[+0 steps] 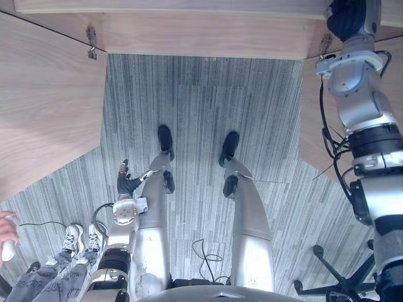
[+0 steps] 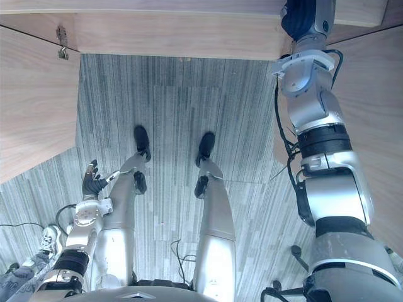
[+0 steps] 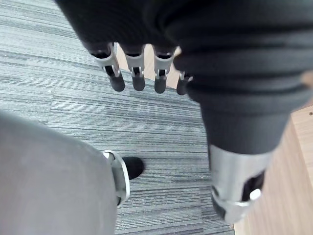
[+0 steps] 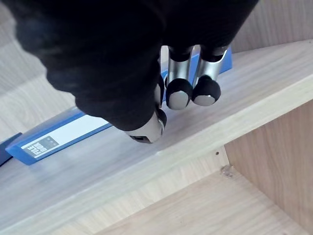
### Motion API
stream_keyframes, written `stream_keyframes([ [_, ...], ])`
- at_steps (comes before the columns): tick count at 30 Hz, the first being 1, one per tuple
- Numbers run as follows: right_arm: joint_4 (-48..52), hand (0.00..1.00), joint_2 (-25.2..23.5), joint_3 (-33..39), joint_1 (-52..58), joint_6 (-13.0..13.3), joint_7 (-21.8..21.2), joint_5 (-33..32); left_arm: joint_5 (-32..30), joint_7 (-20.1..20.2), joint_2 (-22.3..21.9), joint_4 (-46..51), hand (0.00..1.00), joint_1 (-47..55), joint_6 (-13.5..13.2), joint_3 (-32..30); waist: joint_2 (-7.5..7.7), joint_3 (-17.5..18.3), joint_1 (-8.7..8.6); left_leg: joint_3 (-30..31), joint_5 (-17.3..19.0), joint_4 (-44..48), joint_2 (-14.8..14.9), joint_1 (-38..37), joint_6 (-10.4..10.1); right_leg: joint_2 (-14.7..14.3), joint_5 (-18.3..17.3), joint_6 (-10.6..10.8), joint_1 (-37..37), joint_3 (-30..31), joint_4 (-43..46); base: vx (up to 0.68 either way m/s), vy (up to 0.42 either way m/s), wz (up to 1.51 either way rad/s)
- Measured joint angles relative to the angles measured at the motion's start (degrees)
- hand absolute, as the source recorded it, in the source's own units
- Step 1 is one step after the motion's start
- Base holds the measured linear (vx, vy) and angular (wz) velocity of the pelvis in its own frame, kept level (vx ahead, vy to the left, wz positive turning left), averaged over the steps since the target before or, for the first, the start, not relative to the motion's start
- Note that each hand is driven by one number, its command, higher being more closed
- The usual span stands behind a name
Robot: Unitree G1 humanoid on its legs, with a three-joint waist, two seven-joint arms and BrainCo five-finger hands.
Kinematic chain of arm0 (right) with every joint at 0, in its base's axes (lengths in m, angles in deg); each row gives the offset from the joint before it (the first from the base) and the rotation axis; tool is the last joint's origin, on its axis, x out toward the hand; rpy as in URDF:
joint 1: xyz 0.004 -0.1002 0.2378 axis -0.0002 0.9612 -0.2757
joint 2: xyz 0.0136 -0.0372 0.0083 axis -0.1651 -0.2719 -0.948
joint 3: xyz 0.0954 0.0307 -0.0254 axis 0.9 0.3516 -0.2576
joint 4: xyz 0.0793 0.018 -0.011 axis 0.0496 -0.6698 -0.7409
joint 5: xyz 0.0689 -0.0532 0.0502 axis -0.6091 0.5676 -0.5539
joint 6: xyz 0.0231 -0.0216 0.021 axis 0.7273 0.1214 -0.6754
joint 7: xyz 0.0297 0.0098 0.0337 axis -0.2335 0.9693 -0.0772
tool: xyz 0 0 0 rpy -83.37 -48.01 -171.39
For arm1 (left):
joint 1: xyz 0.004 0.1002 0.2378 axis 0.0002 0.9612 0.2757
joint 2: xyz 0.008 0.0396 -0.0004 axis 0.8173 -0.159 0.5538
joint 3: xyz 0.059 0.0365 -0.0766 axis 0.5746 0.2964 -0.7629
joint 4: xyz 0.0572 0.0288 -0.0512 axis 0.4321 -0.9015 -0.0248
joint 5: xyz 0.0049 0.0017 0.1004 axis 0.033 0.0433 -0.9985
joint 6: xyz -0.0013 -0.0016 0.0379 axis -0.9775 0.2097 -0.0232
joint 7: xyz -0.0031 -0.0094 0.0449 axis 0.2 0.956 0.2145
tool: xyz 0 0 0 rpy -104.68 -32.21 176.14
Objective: Walk over to the cabinet, pick up the folder, carry it to the office cabinet, place the folder inside the office cabinet, then close the office cabinet door
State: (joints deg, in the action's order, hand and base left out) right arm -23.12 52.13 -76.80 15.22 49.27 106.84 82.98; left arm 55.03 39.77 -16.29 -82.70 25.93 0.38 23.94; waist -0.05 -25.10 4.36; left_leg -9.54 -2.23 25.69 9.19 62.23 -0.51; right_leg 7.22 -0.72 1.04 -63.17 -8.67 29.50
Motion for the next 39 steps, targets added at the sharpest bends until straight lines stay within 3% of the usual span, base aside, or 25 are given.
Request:
stream_keyframes([
  [14,-10.0,1.00,3.9,-8.6,-16.9,-1.1,-0.2,0.2,2.8,0.0,0.4,2.3,0.00,1.9,-1.9,-0.2,-0.09,-0.1,0.49,-1.3,-0.2,-1.1,0.0,2.8,0.0,0.6,0.2,-0.3,-4.1,0.0,0.3,0.00,-0.004,-0.01],
  [23,-15.8,1.00,4.2,-9.6,-23.1,-2.3,0.8,-1.4,4.0,0.0,-0.6,2.7,0.00,3.0,-2.3,-1.5,-0.22,-0.1,0.80,-1.4,-0.4,-2.3,-0.6,2.8,-0.1,1.1,0.2,-0.3,-4.6,0.0,0.1,0.00,-0.005,0.01],
  [39,-20.2,1.00,4.3,-10.0,-23.9,-3.0,1.6,-7.0,5.0,0.0,-2.6,2.0,0.00,3.3,-2.7,-2.1,-0.37,-0.2,1.59,-1.3,-1.2,-2.8,-1.8,0.7,0.0,2.4,-0.1,-0.2,-2.9,-0.2,1.5,-0.01,-0.011,0.04],
])
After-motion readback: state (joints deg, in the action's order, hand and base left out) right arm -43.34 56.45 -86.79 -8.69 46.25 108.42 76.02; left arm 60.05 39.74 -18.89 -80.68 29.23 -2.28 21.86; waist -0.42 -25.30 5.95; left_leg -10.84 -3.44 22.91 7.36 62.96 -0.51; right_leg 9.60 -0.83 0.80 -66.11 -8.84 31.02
